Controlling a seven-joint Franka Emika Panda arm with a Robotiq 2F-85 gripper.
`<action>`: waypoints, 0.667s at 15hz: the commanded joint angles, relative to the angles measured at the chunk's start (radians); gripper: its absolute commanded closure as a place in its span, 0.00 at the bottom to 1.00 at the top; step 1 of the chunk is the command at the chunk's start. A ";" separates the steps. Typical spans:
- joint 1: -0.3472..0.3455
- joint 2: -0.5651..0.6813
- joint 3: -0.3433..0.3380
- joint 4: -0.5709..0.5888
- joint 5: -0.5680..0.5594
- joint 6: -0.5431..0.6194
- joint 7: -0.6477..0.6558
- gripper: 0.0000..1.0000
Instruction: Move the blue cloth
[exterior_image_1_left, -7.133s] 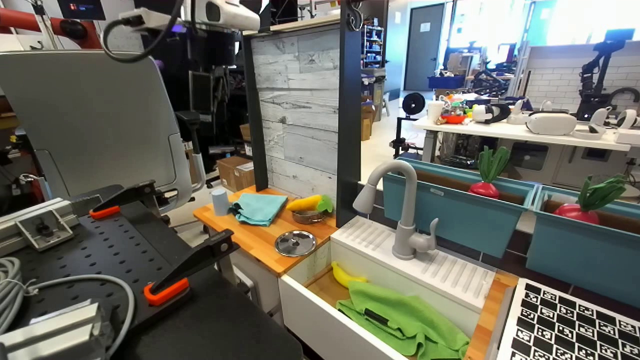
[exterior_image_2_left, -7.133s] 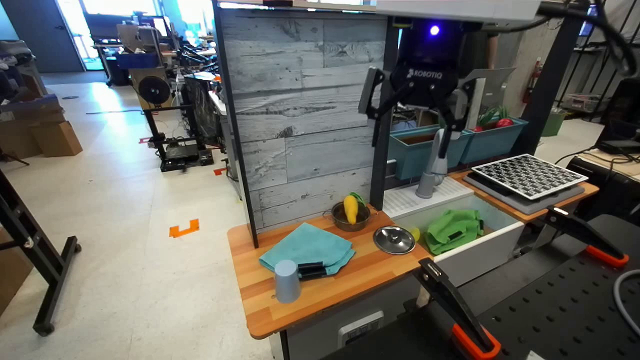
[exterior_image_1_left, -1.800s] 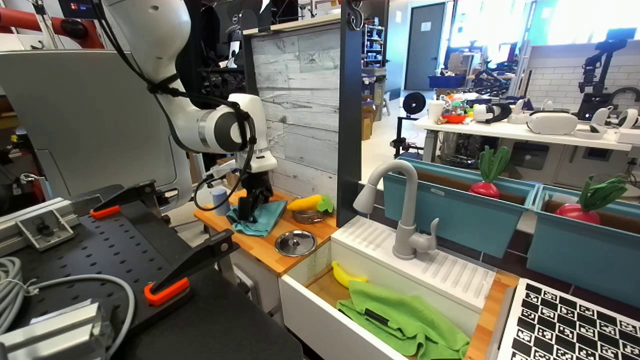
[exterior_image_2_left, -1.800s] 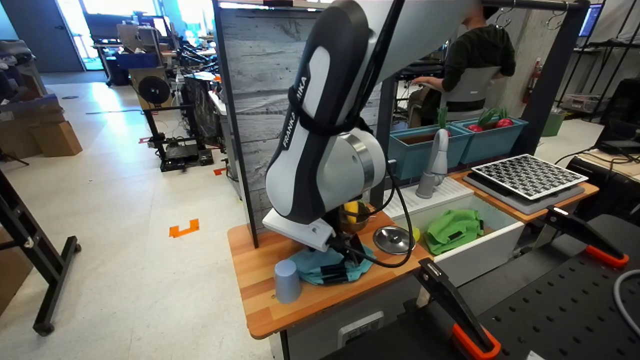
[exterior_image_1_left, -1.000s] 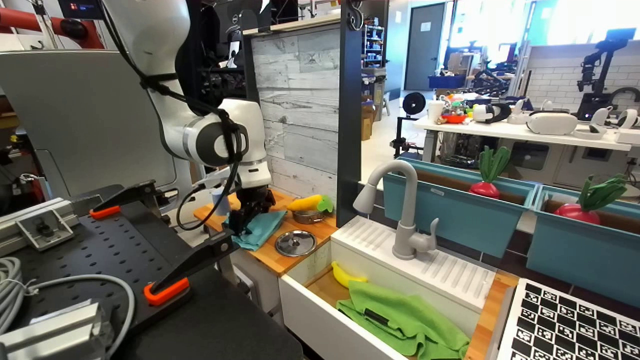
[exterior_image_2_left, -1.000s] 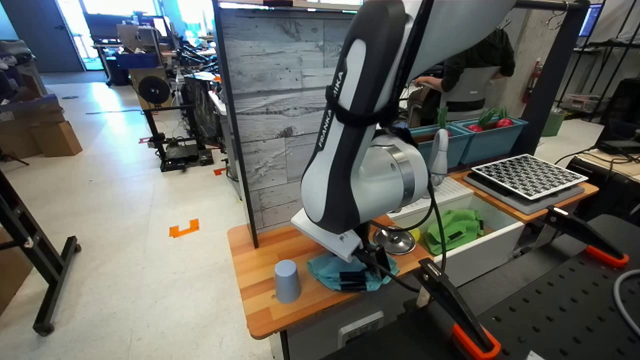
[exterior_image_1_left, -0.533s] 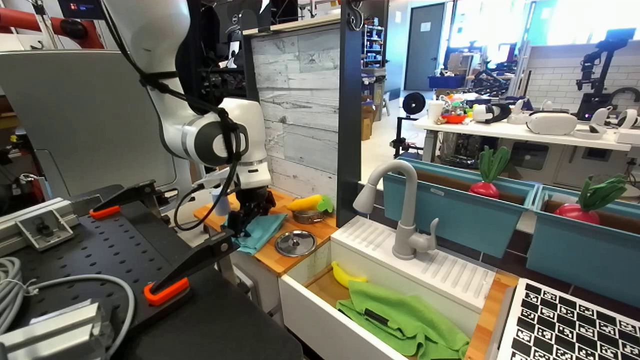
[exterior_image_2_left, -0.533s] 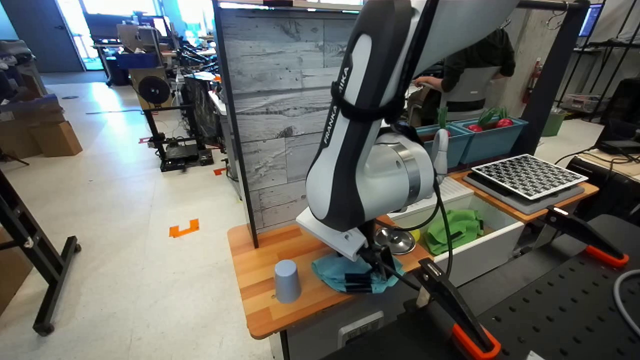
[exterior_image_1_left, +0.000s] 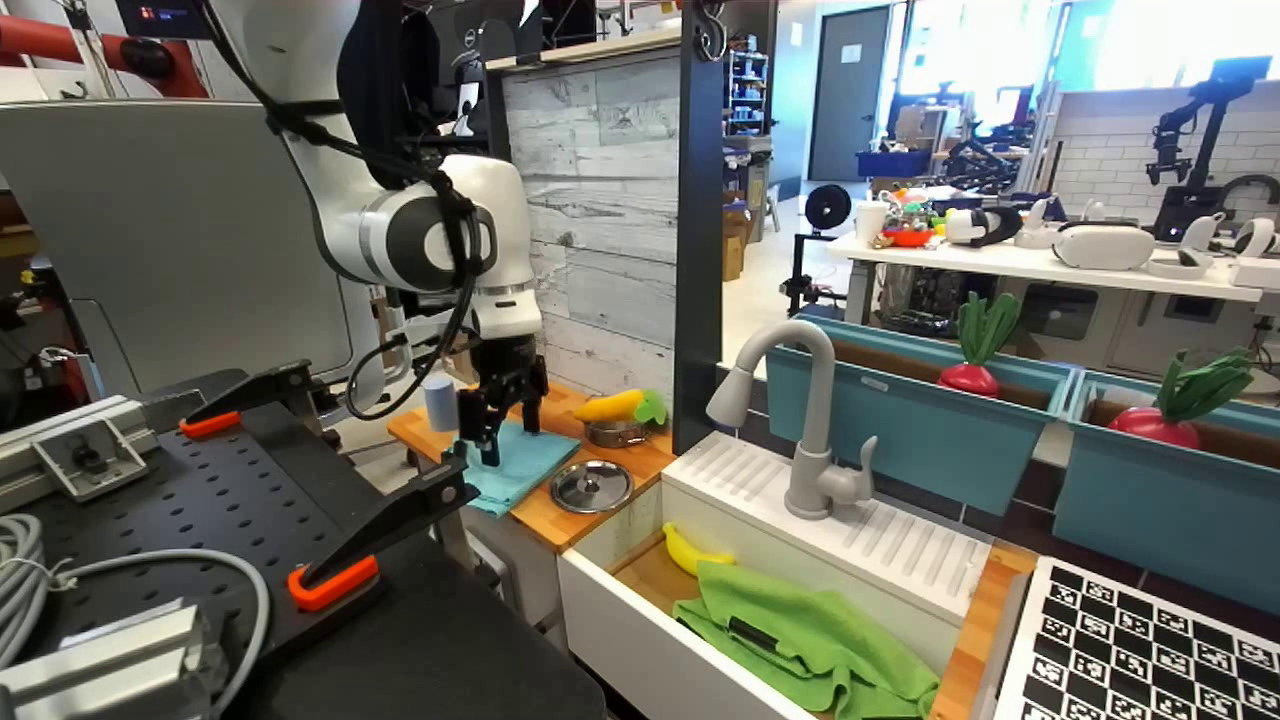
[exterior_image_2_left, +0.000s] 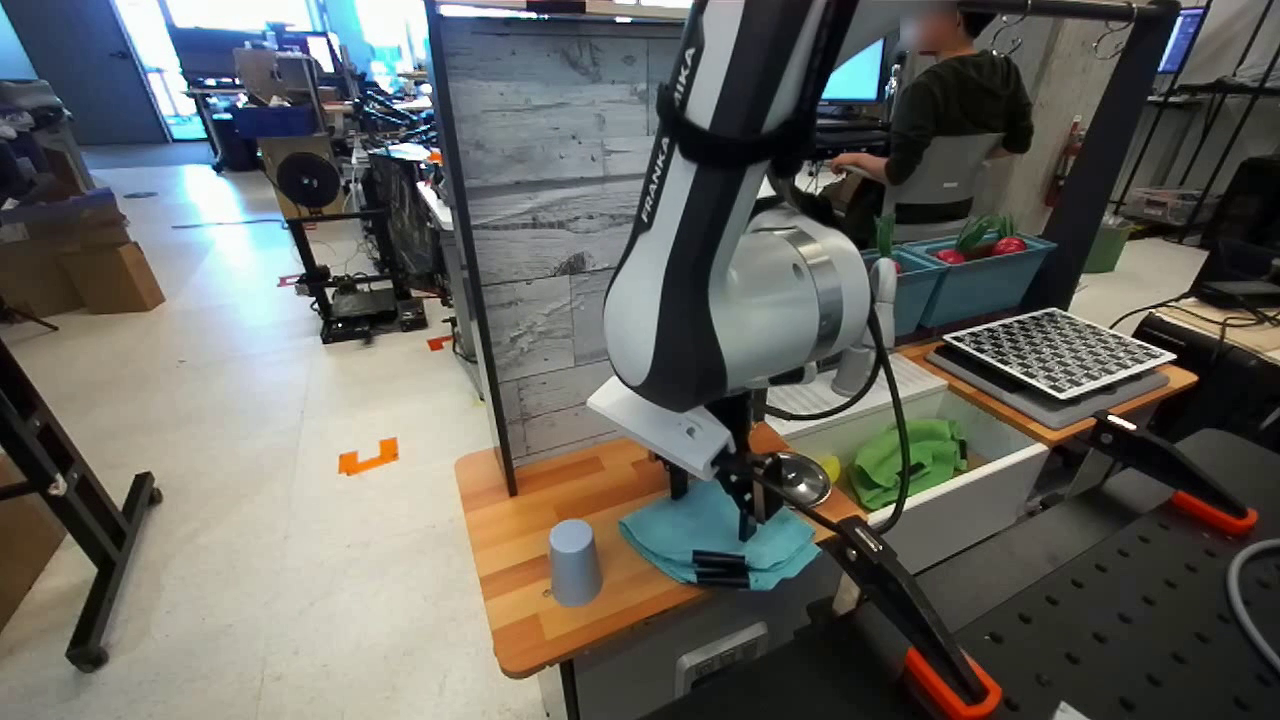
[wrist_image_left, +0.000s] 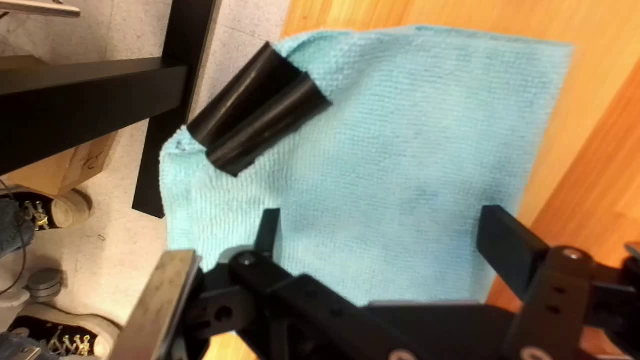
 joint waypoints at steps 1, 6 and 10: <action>0.049 -0.094 -0.043 -0.054 -0.012 -0.055 0.039 0.00; 0.104 -0.203 -0.075 -0.117 -0.049 -0.095 0.087 0.00; 0.079 -0.186 -0.041 -0.090 -0.073 -0.086 0.087 0.00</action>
